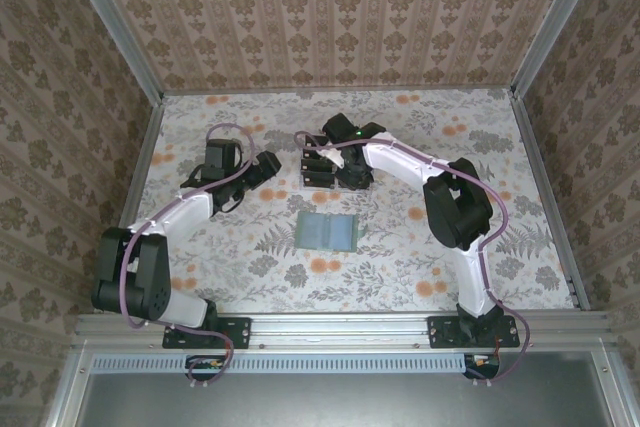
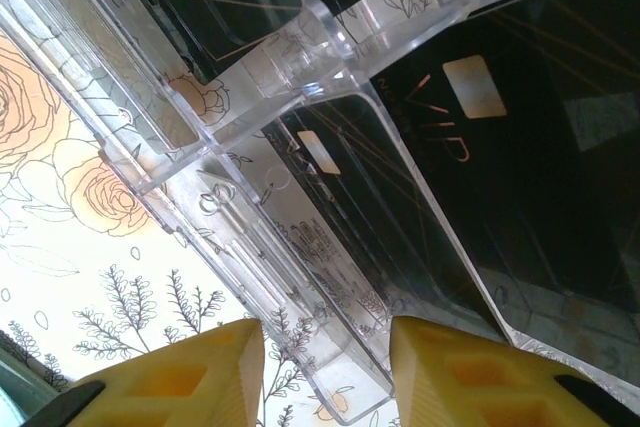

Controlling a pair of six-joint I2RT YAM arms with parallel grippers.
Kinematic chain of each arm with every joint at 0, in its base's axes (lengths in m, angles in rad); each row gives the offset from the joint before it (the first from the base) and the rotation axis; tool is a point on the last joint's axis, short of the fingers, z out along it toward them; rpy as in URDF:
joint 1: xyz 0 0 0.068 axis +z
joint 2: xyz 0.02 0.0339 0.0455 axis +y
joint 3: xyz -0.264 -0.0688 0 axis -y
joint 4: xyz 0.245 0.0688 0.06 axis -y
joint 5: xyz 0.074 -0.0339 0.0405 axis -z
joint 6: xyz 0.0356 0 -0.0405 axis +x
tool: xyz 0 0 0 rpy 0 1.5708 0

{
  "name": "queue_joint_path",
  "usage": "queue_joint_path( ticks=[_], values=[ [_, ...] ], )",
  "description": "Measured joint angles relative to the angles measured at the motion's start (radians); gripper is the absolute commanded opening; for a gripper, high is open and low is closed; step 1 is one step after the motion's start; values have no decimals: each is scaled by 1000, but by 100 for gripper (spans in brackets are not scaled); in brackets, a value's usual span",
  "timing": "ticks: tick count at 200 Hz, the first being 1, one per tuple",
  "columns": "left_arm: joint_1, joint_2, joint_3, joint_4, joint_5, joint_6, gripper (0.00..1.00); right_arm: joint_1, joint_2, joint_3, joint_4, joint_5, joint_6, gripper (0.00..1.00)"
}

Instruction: Put the credit cards into the card holder

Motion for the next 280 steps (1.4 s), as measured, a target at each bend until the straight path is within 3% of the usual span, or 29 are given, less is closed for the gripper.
queue_joint_path(
  ticks=[183, 280],
  values=[
    [0, 5, -9, 11, 13, 0, 100, 40, -5, -18, 7, 39, -82, 0],
    [0, -9, -14, 8, 14, 3, 100, 89, -117, -12, 18, 79, -92, 0]
  ],
)
